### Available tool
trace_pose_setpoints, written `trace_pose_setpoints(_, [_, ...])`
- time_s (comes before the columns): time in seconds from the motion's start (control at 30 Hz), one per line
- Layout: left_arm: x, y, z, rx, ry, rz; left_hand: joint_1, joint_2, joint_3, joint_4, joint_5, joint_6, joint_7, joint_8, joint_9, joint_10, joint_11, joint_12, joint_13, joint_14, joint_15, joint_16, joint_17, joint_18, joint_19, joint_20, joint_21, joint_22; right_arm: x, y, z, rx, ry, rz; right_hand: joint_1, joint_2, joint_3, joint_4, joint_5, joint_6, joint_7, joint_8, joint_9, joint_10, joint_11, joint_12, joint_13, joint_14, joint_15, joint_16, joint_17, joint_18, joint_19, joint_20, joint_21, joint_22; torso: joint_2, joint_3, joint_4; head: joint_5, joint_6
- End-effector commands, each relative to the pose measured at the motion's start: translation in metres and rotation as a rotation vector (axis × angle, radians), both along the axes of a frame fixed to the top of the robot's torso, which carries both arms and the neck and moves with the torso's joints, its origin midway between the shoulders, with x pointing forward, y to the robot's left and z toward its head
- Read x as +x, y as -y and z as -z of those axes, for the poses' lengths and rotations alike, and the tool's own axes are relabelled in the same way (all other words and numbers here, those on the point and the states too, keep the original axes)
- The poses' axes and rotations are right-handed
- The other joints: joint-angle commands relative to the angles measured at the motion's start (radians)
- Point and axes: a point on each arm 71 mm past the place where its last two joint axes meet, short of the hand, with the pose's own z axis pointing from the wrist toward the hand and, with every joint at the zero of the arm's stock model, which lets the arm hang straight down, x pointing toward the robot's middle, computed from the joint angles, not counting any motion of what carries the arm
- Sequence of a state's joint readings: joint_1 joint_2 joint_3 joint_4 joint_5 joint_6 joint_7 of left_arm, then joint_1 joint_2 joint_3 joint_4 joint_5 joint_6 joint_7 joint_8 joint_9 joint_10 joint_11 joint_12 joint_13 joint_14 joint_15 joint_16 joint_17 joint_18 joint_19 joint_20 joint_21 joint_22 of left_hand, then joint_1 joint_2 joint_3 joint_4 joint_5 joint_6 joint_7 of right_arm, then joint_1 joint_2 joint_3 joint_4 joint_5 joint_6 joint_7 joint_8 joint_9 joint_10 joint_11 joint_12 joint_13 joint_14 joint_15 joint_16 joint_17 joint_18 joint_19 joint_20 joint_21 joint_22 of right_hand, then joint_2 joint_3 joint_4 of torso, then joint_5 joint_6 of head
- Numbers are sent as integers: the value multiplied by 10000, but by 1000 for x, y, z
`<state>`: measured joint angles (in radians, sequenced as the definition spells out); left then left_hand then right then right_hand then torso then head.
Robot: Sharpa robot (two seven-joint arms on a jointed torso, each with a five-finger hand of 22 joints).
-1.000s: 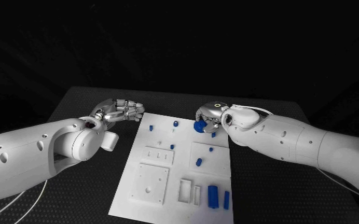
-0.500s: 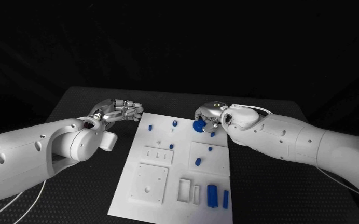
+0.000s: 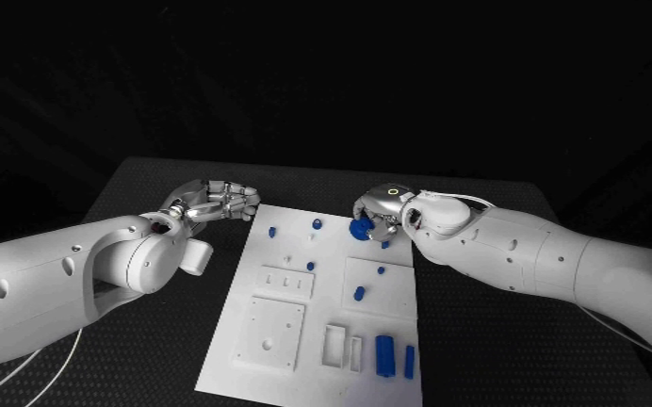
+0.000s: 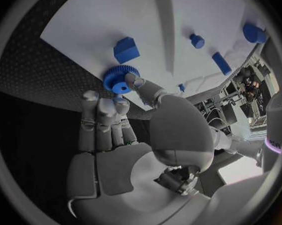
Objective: Assemble the parts on the task board
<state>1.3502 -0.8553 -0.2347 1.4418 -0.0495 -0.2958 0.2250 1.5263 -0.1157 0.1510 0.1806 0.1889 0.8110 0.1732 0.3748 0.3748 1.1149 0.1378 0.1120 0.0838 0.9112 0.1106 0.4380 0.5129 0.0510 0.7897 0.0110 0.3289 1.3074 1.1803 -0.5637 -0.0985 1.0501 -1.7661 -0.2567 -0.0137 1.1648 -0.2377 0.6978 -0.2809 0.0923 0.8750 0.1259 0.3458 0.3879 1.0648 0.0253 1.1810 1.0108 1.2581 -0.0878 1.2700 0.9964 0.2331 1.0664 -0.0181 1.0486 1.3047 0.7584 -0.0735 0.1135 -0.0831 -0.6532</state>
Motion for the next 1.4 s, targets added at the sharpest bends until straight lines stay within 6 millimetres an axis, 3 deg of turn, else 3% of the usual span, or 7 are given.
trace_pose_setpoints(0.03, [-1, 1, -1, -22, 54, 120, 74, 42, -1, 80, -61, 52, 22, -46, -16, 59, 8, -42, -14, -16, 5, -38, 11, 109, -41, -7, -35, 194, -9, 7, 27, -1228, -597, -131, -56, 77, 82, 43, -78, 1200, -123, 92, 26, -273, -214, 42, -34, 11, -113, -21, 10, 287, 93, -4, 44, -17, -1, -2, 12, -6, 7])
trace_pose_setpoints(0.83, [-1, -1, -1, 8, 70, 92, 95, 41, -7, 100, -63, 59, 22, -45, -18, 71, 7, -45, -12, -9, 4, -47, 24, 111, -40, -7, -32, 196, -17, -2, 11, -700, 954, -110, -508, -137, 175, 432, -75, 1579, -287, 202, 99, 135, -378, 8, -191, 309, -268, -18, 67, 287, 415, -188, 133, -136, -11, -20, 2, 15, 74])
trace_pose_setpoints(1.1, [-1, -1, -1, 14, 84, 77, 100, 41, -9, 105, -63, 59, 22, -45, -19, 71, 7, -47, -12, -9, 4, -50, 27, 111, -40, -7, -32, 196, -23, -17, -9, -339, 1705, -156, -540, -298, 354, 720, -238, 1637, -316, 197, 108, 218, -408, -26, -223, 381, -302, -58, 89, 287, 484, -244, 137, -184, -18, -13, 10, 5, 134])
trace_pose_setpoints(1.4, [0, -1, -1, 21, 94, 72, 104, 45, -10, 111, -62, 59, 24, -46, -20, 72, 8, -49, -12, -8, 4, -52, 30, 111, -40, -7, -31, 197, -36, -38, -18, -138, 2089, -506, -548, -485, 540, 1034, -363, 1695, -339, 200, 121, 290, -432, -42, -237, 411, -324, -68, 138, 287, 536, -281, 155, -214, -19, -19, 16, 39, 204])
